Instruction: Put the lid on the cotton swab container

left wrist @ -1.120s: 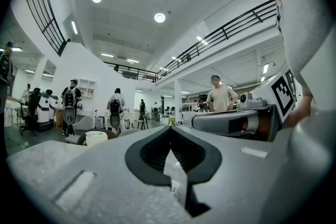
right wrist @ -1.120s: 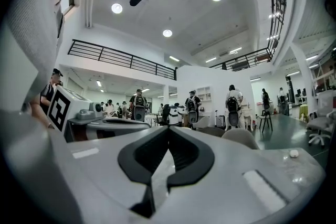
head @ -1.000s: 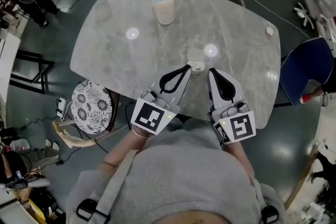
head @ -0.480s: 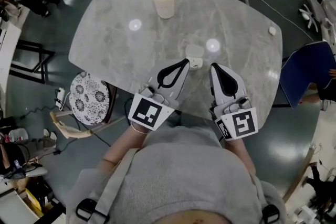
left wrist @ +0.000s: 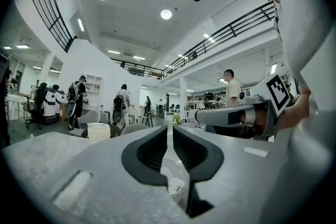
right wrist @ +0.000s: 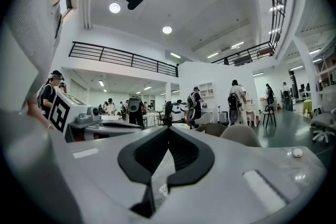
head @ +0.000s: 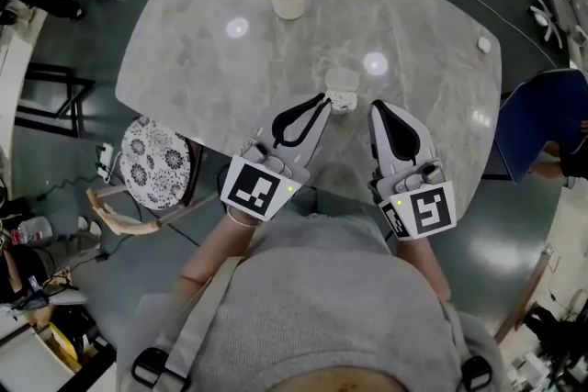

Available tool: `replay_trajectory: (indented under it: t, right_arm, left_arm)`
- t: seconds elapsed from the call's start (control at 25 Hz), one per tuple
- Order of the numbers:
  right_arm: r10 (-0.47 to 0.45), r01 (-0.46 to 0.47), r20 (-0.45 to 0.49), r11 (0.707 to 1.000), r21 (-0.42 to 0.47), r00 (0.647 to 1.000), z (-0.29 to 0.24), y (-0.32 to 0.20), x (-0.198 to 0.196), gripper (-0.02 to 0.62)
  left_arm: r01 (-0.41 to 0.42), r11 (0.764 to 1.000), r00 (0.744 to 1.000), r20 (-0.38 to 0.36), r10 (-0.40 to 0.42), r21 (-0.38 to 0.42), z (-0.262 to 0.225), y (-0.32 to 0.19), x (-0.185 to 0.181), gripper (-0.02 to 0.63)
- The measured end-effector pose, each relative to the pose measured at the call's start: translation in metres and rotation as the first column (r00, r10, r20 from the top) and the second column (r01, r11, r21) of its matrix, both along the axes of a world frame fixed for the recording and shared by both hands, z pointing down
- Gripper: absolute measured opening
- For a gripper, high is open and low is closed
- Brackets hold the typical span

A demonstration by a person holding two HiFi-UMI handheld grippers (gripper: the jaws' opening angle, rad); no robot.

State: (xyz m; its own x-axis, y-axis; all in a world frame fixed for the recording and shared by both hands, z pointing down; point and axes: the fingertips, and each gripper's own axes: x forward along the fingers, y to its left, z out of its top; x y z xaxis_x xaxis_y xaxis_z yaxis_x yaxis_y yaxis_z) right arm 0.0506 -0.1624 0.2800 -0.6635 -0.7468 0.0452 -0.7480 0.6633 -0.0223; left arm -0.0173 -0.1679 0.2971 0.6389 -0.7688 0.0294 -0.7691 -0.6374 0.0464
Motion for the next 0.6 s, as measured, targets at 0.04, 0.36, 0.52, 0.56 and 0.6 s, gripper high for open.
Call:
replay_trajectory:
  t: [0.04,0.36,0.52,0.56,0.6]
  right_arm:
    - [0.0,0.0,-0.001,1.0,-0.002,1.0,0.001,-0.001,0.0,0.002]
    - [-0.007,0.007,-0.006,1.0,-0.019,1.0,0.007,-0.005,-0.003,0.002]
    - [-0.011,0.011,-0.006,1.0,-0.028,1.0,0.01,-0.005,-0.003,0.002]
    - [-0.011,0.011,-0.006,0.999,-0.03,1.0,0.011,-0.006,-0.003,0.002]
    - [-0.012,0.011,-0.007,0.999,-0.032,1.0,0.012,-0.007,-0.003,0.002]
  left_arm:
    - [-0.002,1.0,1.0,0.0,0.002,-0.004,0.002,0.0,0.0,0.035]
    - [-0.013,1.0,1.0,0.015,0.013,-0.02,0.013,-0.002,-0.002,0.11]
    - [-0.03,0.999,0.999,0.017,0.031,-0.03,0.02,0.0,-0.001,0.154]
    - [-0.033,0.999,0.999,0.017,0.034,-0.031,0.021,0.0,0.0,0.165]
    - [-0.036,0.999,0.999,0.018,0.036,-0.031,0.023,0.0,0.0,0.173]
